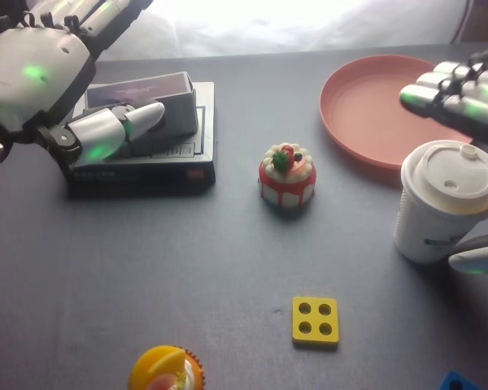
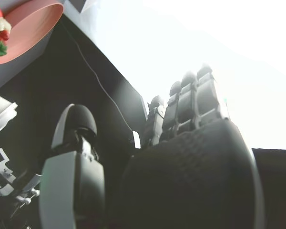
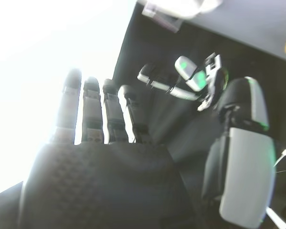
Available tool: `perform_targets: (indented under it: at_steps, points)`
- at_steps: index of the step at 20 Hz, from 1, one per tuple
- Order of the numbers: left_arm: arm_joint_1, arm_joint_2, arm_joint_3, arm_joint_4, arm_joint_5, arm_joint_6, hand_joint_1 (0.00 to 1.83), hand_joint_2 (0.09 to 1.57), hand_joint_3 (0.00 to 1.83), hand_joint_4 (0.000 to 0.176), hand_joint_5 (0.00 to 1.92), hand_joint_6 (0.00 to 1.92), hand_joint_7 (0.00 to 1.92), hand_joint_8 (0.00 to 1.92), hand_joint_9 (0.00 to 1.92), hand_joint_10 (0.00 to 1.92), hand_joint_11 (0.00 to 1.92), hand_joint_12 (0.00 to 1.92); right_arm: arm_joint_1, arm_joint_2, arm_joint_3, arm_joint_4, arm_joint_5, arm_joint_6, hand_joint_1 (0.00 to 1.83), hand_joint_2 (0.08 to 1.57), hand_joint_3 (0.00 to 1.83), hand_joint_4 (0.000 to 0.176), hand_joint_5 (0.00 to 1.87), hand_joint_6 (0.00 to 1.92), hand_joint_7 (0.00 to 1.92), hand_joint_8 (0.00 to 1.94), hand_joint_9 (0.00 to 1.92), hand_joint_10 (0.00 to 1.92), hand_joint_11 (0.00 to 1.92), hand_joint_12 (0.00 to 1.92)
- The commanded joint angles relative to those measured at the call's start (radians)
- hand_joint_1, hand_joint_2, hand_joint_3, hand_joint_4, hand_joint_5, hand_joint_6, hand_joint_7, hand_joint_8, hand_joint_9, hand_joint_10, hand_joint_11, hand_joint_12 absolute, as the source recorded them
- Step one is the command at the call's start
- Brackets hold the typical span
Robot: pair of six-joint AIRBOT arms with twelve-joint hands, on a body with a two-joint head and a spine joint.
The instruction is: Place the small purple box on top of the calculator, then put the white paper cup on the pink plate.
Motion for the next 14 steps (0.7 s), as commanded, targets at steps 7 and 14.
perform_targets:
  at_steps: [7,14]
  points:
    - [0.003,0.014,-0.015,0.042,-0.136,0.001,0.7,1.21,0.0,0.096,0.01,0.0,0.0,0.0,0.0,0.0,0.0,0.0,0.069,-0.089,0.086,0.026,-0.029,0.02,0.7,0.89,0.0,0.018,0.0,0.0,0.0,0.0,0.0,0.0,0.0,0.0]
    - [0.007,0.02,-0.025,0.054,-0.151,0.001,0.71,1.2,0.0,0.085,0.03,0.01,0.0,0.0,0.0,0.0,0.0,0.0,0.091,-0.13,0.128,0.036,-0.106,0.02,0.83,1.01,0.0,0.0,0.0,0.0,0.0,0.0,0.02,0.01,0.0,0.41]
